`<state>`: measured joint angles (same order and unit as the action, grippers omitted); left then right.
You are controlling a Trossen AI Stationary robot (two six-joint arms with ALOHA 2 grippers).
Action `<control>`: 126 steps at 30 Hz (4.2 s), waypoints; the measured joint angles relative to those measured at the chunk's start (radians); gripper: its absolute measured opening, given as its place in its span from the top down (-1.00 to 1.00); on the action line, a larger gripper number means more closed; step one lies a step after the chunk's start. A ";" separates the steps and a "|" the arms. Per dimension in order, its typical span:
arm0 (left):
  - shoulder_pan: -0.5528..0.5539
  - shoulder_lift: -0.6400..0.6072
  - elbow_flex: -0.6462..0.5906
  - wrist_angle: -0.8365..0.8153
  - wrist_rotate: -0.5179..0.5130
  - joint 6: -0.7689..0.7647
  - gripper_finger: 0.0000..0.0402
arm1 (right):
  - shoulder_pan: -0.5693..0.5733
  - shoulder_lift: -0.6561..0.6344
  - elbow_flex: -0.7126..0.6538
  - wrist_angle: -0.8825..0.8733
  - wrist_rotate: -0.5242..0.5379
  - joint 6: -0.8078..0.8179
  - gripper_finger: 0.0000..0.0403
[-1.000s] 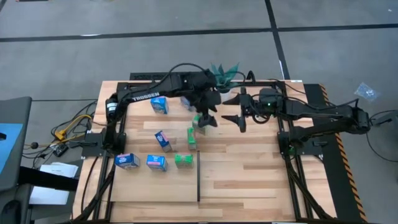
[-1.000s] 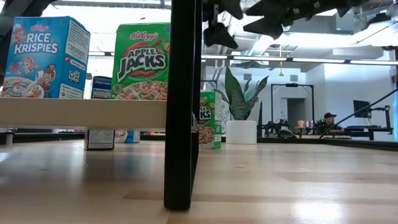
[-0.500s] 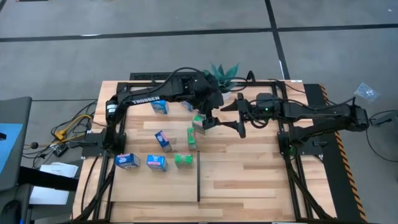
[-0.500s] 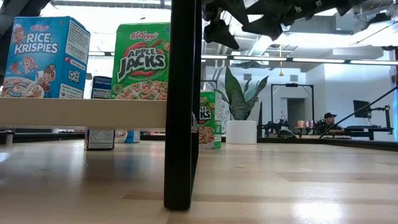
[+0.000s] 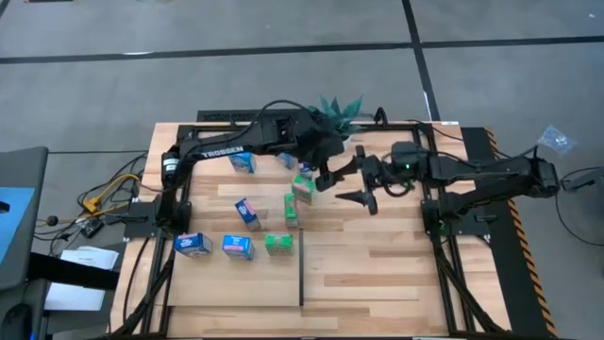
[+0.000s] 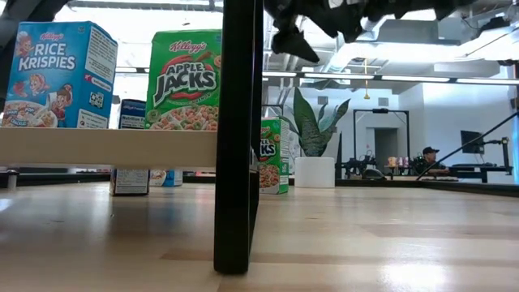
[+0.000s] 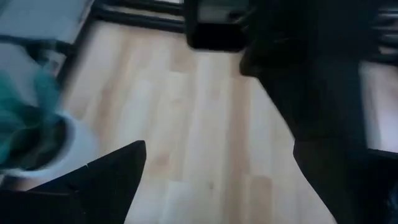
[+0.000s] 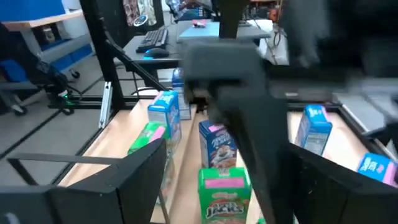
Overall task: Stack cereal on shelf
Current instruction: Put the top blue cereal box on the shelf aligned with the other blue cereal box, then put the top blue cereal box on the shelf aligned with the other blue cereal boxes
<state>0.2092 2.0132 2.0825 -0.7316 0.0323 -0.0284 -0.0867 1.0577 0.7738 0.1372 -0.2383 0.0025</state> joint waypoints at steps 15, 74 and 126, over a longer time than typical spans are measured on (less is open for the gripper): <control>0.017 0.000 -0.003 -0.067 0.076 -0.013 -0.98 | -0.014 -0.060 0.003 -0.032 0.008 0.016 -0.58; 0.012 0.000 -0.003 -0.051 0.049 -0.010 -0.98 | 0.012 -0.023 0.001 -0.052 0.064 0.079 -0.58; 0.165 0.002 -0.253 -0.124 0.005 0.422 -0.98 | -0.172 -0.265 0.001 -0.320 0.163 0.087 -0.58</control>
<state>0.3740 2.0155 1.8292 -0.8555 0.0376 0.3935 -0.2588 0.7929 0.7746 -0.1825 -0.0753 0.0895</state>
